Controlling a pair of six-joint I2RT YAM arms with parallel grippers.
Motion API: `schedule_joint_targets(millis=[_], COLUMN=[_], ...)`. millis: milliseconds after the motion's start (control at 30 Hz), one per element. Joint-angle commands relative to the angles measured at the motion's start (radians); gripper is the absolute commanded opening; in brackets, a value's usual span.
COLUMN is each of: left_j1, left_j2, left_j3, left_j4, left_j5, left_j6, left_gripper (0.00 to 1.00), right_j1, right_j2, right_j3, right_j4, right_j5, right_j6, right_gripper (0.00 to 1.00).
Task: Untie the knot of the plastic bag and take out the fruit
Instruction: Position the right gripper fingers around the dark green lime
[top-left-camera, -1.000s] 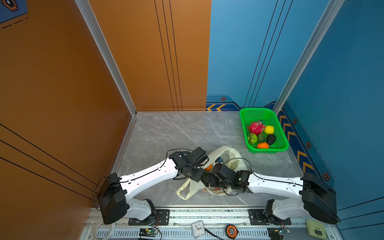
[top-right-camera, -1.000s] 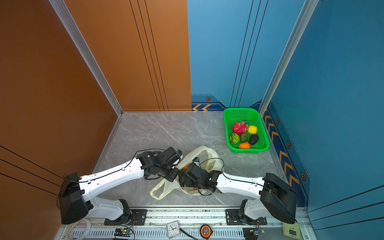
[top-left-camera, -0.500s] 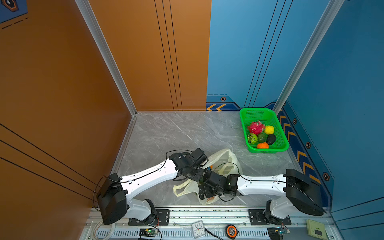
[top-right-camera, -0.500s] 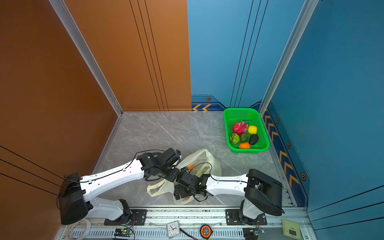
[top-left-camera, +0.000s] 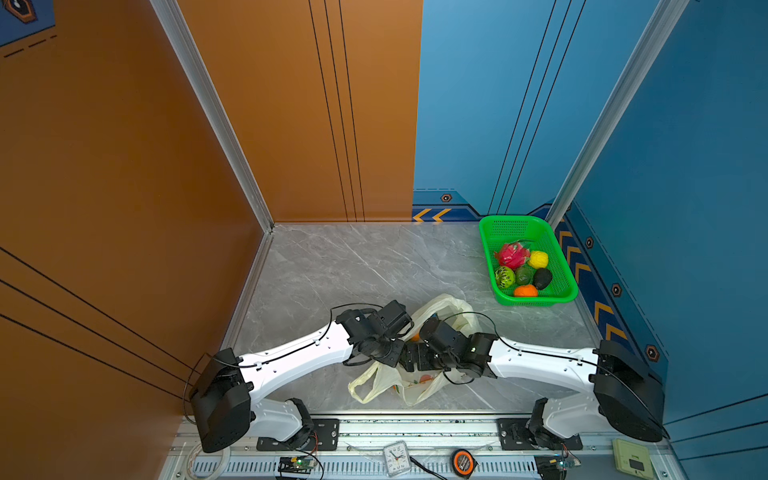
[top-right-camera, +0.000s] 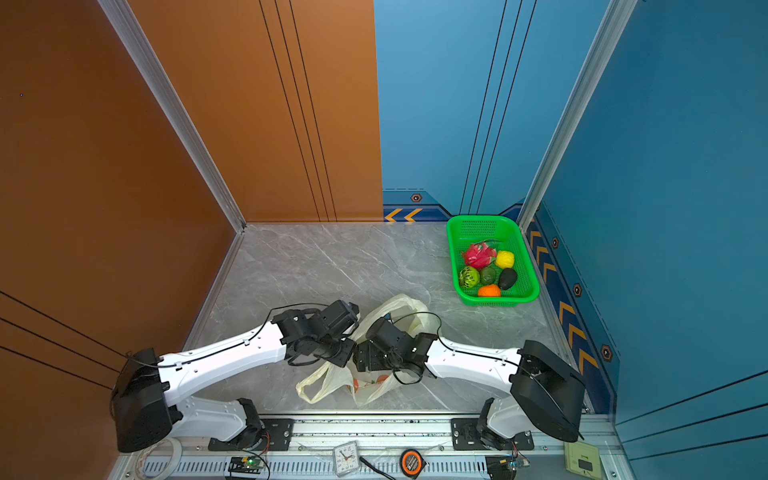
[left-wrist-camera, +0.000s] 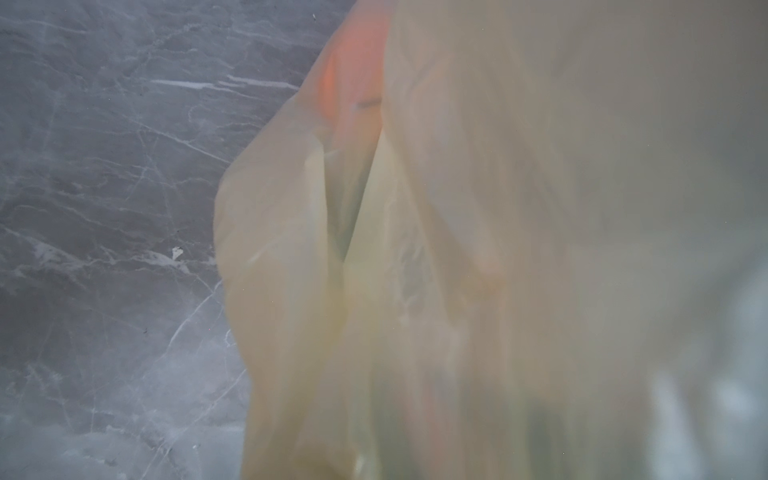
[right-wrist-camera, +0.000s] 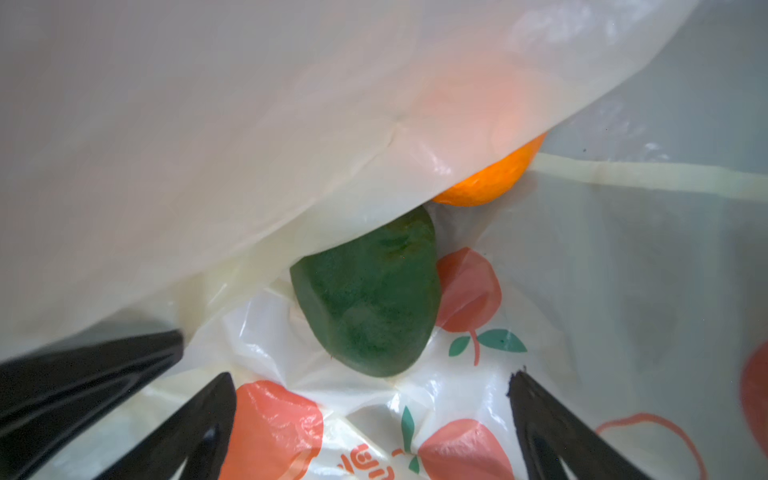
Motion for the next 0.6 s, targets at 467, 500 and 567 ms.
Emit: schedule_joint_targets(millis=[467,500,567], left_j1=[0.01,0.011,0.011], left_j2=[-0.021,-0.022,-0.026], left_j3=[0.003,0.001,-0.001], left_j4=[0.031,0.032,0.031], left_j5=[0.026,0.027,0.027], left_j6=[0.021,0.022,0.022], left_gripper=[0.0,0.0,0.0], right_j1=[-0.005,-0.007,-0.011], right_j2=[0.197,0.21,0.229], right_j3=[0.1,0.103,0.101], right_j4=[0.111,0.111,0.115], right_j5=[0.072,0.067,0.065], right_j6=[0.048,0.047,0.047], right_gripper=[0.8,0.78,0.74])
